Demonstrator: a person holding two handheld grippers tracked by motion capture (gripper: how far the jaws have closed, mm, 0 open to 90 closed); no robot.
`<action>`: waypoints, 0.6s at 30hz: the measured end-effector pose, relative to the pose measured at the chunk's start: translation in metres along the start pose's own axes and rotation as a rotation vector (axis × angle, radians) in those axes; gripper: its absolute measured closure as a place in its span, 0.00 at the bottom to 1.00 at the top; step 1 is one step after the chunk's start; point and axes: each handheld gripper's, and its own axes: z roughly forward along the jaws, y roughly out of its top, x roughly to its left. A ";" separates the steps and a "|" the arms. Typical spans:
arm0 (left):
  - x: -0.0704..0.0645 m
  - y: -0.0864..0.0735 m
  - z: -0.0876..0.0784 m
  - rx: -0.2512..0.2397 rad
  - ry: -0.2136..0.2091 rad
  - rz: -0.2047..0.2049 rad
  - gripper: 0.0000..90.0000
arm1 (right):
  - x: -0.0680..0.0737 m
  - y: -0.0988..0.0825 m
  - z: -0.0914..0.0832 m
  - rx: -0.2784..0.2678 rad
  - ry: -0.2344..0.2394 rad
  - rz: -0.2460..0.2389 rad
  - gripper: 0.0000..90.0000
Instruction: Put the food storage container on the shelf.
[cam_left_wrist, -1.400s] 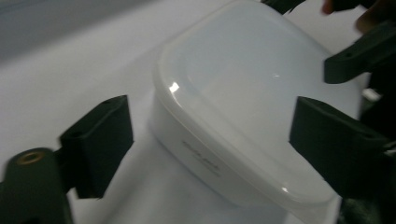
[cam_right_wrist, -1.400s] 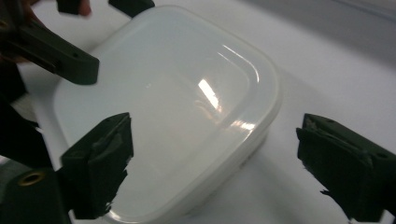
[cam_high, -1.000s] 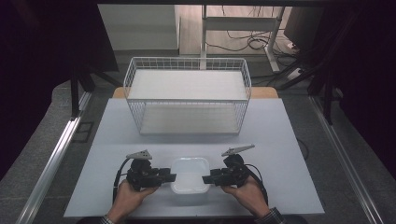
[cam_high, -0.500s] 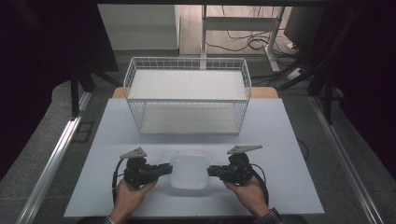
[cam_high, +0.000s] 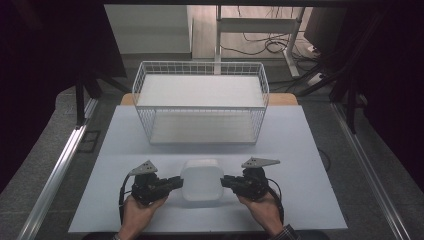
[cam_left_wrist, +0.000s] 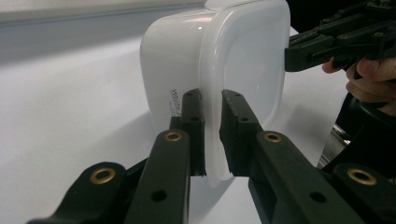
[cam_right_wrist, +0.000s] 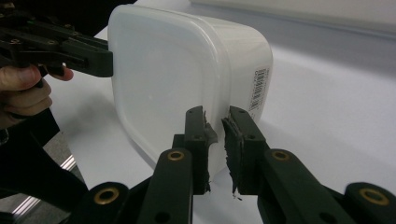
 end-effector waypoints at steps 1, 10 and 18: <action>0.001 0.001 0.000 -0.005 -0.005 -0.002 0.90 | 0.000 0.000 0.000 0.000 0.000 0.000 0.88; -0.001 0.020 -0.002 -0.029 0.005 0.034 0.90 | -0.001 0.014 -0.007 -0.046 -0.012 -0.029 0.88; -0.002 0.044 -0.007 -0.065 0.020 0.064 0.90 | -0.002 0.036 -0.014 -0.105 -0.022 -0.069 0.87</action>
